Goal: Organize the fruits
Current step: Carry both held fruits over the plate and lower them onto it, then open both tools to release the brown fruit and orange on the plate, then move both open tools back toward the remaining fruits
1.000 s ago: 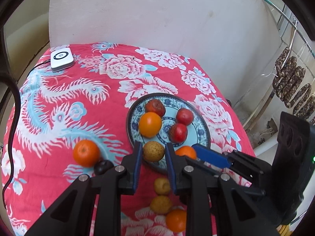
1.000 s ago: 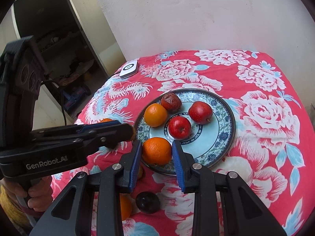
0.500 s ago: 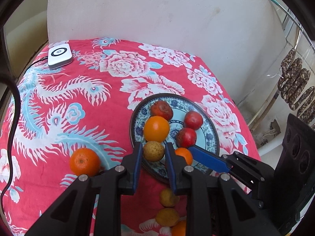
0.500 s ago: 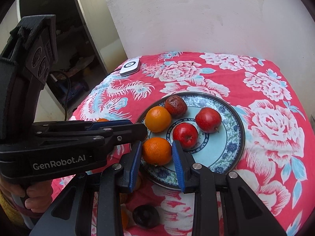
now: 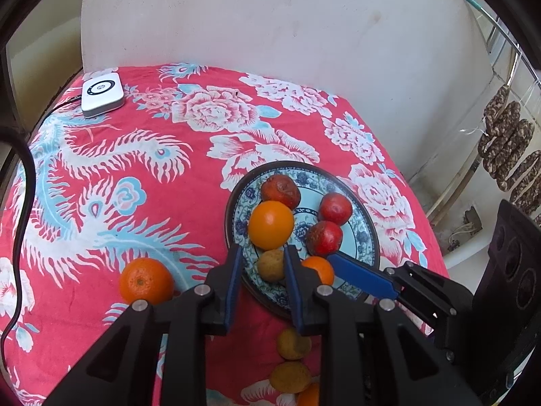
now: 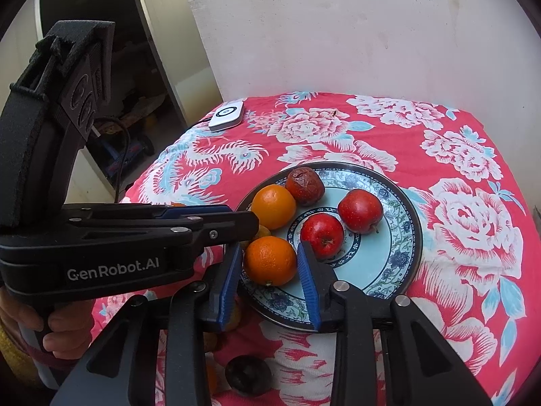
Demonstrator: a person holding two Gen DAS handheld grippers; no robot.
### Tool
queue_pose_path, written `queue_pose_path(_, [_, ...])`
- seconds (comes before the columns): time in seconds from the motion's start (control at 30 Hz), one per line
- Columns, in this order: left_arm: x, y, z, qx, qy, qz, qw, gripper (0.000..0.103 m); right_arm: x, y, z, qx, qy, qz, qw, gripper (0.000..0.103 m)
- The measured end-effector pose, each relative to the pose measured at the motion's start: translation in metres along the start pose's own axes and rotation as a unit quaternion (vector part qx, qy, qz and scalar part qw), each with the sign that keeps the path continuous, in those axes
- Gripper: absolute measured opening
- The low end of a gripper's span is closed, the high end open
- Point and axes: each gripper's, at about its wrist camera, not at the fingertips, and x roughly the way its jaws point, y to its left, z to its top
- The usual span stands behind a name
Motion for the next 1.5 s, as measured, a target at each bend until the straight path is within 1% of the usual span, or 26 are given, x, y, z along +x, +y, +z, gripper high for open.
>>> queue_pose_path(0.07, [-0.004, 0.001, -0.001, 0.000, -0.001, 0.004, 1.0000, 0.028, -0.002, 0.000, 0.000, 0.000, -0.003, -0.002, 1.000, 0.040])
queue_pose_path(0.2, [-0.013, 0.002, -0.002, 0.000, -0.008, 0.010, 0.9999, 0.030, -0.007, -0.001, 0.000, 0.002, -0.009, -0.004, 1.000, 0.041])
queue_pose_path(0.5, [-0.028, 0.007, -0.012, -0.006, -0.012, 0.021, 0.9997, 0.031, -0.019, 0.000, -0.003, 0.004, -0.014, -0.009, 1.000, 0.041])
queue_pose_path(1.03, [-0.048, 0.007, -0.032, -0.007, -0.009, 0.028, 0.9995, 0.031, -0.041, 0.004, -0.020, 0.009, -0.005, -0.003, 1.000, 0.041])
queue_pose_path(1.33, [-0.050, 0.006, -0.045, -0.007, 0.001, 0.033, 0.9994, 0.031, -0.042, 0.005, -0.033, 0.010, 0.014, -0.001, 1.000, 0.041])
queue_pose_path(1.5, [-0.051, 0.005, -0.049, -0.005, 0.006, 0.033, 0.9994, 0.031, -0.043, 0.007, -0.038, 0.009, 0.015, 0.004, 1.000, 0.041])
